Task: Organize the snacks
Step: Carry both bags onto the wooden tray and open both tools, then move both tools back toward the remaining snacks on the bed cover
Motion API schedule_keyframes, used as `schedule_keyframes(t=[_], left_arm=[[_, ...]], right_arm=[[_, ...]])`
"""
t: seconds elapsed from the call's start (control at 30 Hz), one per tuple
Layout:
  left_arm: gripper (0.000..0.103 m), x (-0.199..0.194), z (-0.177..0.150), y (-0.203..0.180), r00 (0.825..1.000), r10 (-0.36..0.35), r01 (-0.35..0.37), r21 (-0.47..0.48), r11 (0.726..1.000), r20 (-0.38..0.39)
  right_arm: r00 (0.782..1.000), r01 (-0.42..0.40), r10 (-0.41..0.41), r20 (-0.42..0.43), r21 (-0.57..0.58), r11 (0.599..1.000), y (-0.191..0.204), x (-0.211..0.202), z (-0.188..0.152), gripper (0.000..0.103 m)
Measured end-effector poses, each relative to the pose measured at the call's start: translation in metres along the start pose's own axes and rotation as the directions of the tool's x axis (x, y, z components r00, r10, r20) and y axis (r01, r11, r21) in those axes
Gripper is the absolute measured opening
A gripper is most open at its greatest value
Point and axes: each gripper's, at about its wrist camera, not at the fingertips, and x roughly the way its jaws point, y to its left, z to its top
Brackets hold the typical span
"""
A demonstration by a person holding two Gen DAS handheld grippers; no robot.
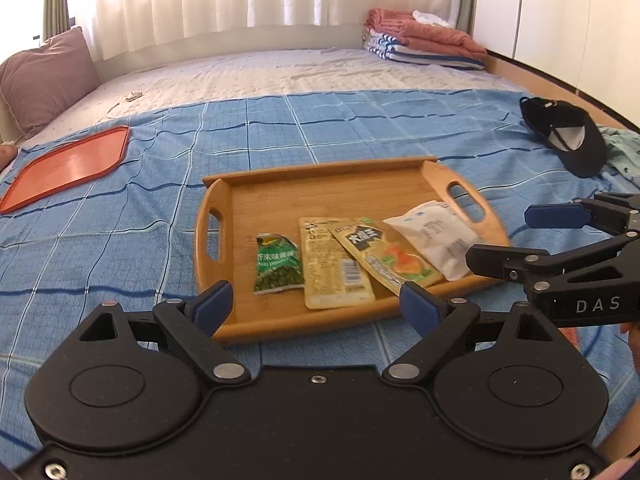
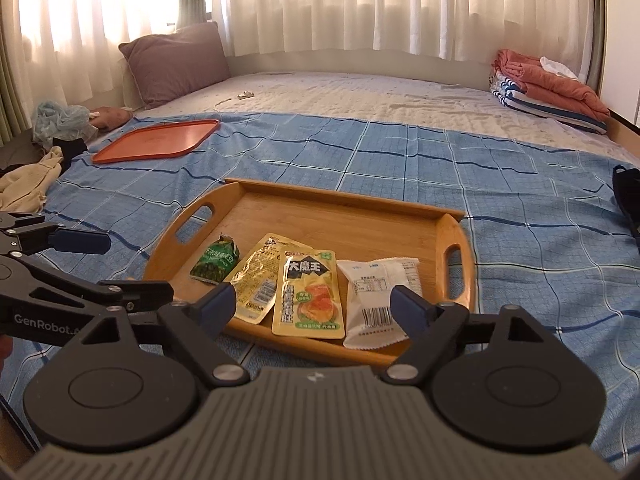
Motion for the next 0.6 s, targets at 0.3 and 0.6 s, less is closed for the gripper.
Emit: schedule_keyframes(t=[0.3, 0.6], left_arm=[[0.091, -0.052, -0.03, -0.006, 0.998, -0.046, 0.047, -0.021, 0.999, 0.035], [0.093, -0.087, -0.062, 0.005, 0.995, -0.008, 0.013, -0.053, 0.998, 0.102]], right_arm=[[0.999, -0.012, 0.013, 0.035, -0.043, 0.999, -0.001, -0.045, -0.026, 0.092], [0.998, 0.011, -0.009, 0.064, -0.045, 0.999, -0.022, -0.076, -0.051, 0.094]])
